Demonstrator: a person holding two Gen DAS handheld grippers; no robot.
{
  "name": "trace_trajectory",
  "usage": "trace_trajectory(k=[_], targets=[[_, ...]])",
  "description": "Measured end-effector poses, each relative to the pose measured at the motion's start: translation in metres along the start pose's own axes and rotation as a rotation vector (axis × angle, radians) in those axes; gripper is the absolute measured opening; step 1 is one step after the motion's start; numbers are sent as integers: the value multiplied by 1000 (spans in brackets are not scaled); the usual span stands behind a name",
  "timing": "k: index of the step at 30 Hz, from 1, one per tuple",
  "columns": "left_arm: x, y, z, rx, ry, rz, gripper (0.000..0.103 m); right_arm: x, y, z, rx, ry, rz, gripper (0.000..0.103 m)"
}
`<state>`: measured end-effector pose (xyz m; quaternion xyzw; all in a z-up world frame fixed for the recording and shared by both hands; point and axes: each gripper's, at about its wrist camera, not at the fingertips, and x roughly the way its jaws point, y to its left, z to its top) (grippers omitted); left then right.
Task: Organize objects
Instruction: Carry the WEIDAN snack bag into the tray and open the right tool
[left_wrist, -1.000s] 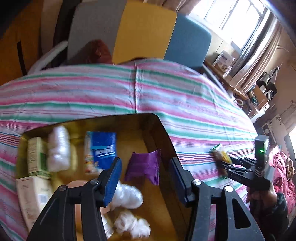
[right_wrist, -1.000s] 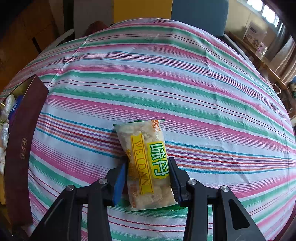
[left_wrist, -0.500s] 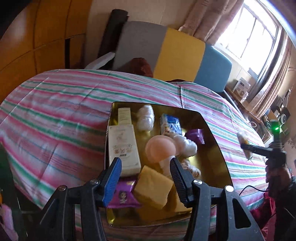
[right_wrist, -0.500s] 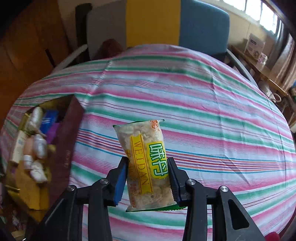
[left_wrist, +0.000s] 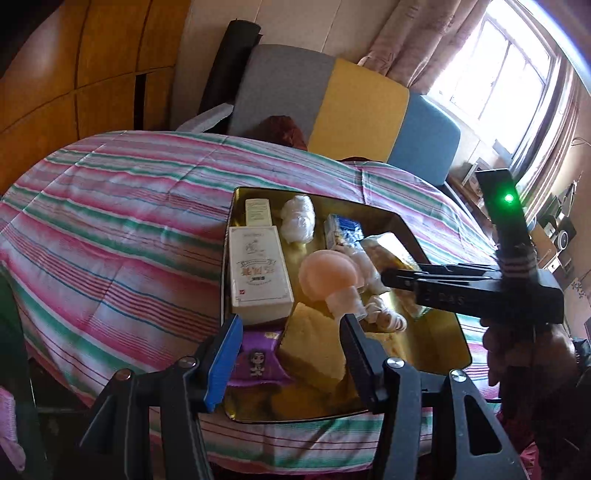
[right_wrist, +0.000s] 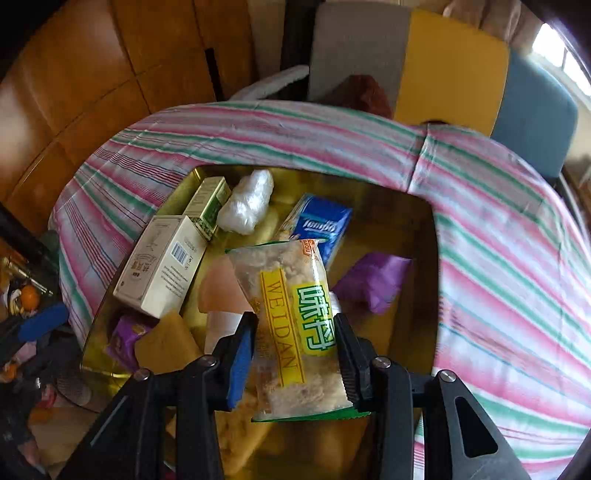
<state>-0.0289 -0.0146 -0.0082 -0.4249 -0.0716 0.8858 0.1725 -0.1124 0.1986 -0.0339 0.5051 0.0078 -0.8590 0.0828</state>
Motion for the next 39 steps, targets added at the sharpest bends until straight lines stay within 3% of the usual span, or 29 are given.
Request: trace_trajectory(k=[4,13,15,21,32,39], targets=[[1,8,-1,-13,-11,39,59,22,7,0,2,27,-21,42],[6,9,-3,1,-1,137,65,23,1,-6,38,24,37,53],[5,6,-2,8,-5,166,67,18,1,-8,47,4,51,64],[-9,0,-1,9,-69,231,67,-1,1,-12,63,-73,46,85],[-29,-23,0,50,-150,389,67,-50,3,-44,58,-248,-41,88],[-34,-43,-11,85,-177,434,67,-70,2,-76,96,-311,-101,88]])
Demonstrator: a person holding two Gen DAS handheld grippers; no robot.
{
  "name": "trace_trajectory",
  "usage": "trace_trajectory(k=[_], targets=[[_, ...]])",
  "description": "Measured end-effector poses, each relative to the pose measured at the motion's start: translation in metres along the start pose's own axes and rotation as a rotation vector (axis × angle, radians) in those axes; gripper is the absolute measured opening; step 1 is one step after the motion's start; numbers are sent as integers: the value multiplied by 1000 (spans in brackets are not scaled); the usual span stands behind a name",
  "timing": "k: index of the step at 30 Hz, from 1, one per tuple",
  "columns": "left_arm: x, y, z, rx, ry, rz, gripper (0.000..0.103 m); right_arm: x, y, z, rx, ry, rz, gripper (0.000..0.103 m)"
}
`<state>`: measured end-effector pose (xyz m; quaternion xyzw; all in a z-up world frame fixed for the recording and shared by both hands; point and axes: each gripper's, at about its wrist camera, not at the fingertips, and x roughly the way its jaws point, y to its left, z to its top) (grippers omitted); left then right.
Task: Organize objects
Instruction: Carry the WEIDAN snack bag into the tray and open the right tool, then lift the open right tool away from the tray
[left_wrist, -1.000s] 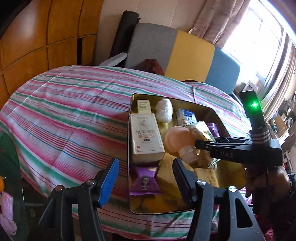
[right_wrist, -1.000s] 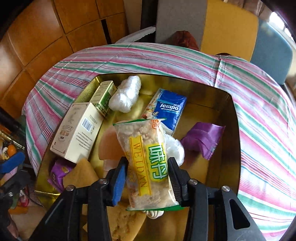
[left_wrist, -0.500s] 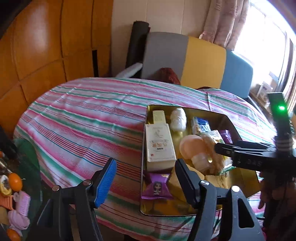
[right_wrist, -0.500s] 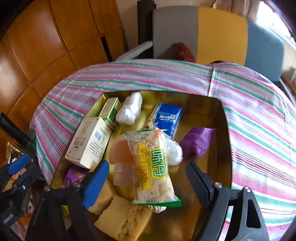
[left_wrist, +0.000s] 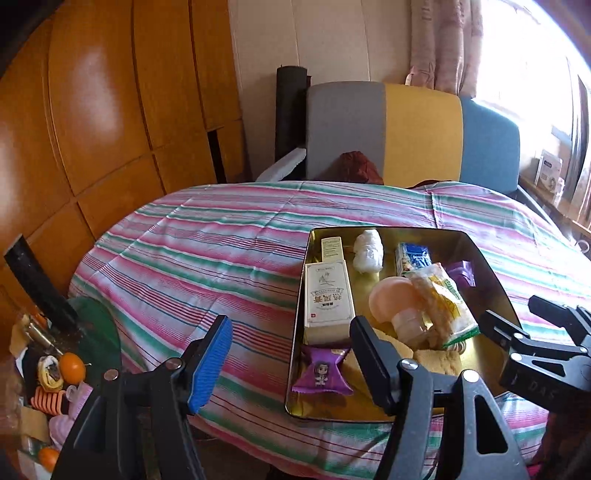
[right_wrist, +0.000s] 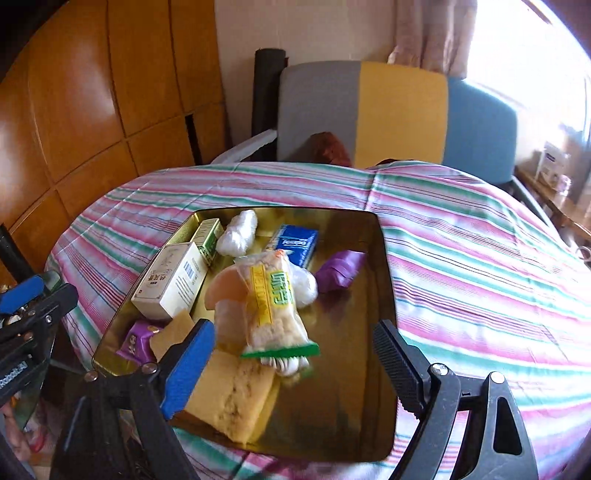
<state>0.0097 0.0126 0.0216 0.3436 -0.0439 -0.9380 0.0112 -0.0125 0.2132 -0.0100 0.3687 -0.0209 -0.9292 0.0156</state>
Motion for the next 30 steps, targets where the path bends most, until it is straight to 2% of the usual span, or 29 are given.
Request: trace_trajectory(k=[7,30], targets=[[-4,-9,-8,-7,15,-50,67,-17,-9,-10,31,-45,-52,92],[3,-8,-11,-29,45,-66,67,-9,-9,-25,38,-4,-57,94]])
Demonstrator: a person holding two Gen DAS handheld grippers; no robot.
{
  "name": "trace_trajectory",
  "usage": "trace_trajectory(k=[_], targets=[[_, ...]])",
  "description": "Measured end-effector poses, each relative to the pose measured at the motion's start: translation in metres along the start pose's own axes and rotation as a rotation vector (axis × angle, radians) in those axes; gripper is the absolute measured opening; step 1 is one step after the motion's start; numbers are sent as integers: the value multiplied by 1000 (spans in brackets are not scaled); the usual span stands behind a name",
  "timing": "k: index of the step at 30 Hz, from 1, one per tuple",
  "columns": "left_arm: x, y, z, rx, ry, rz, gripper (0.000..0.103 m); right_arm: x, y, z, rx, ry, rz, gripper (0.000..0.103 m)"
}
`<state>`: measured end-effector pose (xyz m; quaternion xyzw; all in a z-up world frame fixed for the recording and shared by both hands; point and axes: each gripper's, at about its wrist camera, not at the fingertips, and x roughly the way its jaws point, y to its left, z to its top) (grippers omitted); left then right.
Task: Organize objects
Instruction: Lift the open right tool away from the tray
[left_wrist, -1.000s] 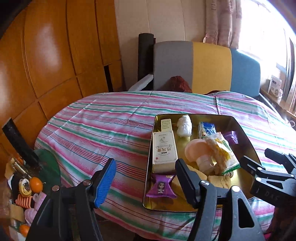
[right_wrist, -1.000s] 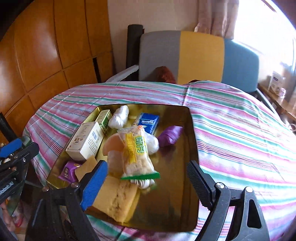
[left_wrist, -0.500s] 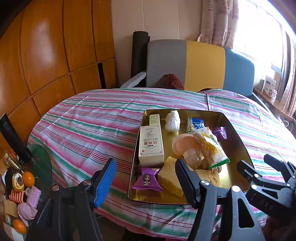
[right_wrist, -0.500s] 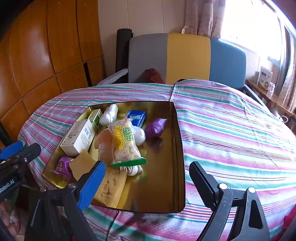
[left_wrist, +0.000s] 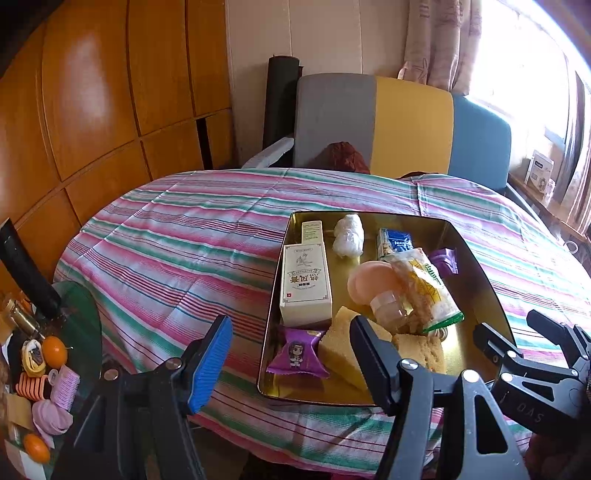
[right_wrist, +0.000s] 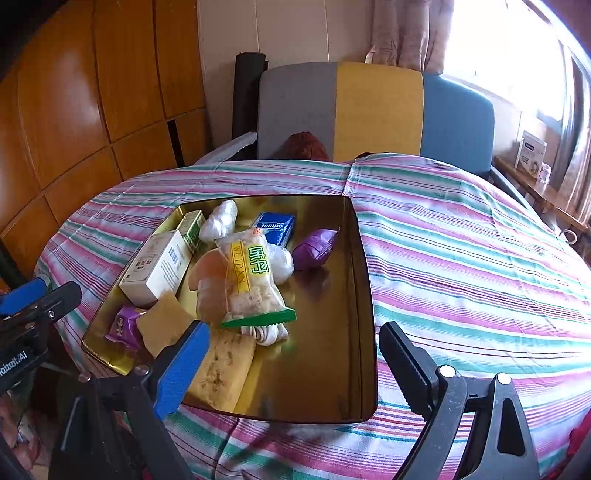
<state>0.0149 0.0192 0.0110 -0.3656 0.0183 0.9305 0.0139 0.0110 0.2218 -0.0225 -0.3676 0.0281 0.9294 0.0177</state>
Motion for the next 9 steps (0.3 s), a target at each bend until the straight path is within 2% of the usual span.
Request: trace_trajectory(k=[4,9], targets=[[1,2,0,-5,-9,0,60,2,1,-1,-2,4,0,94],[3,2,0,2,-1,-5,60,-1,1,0,-8,-12,-7,94]])
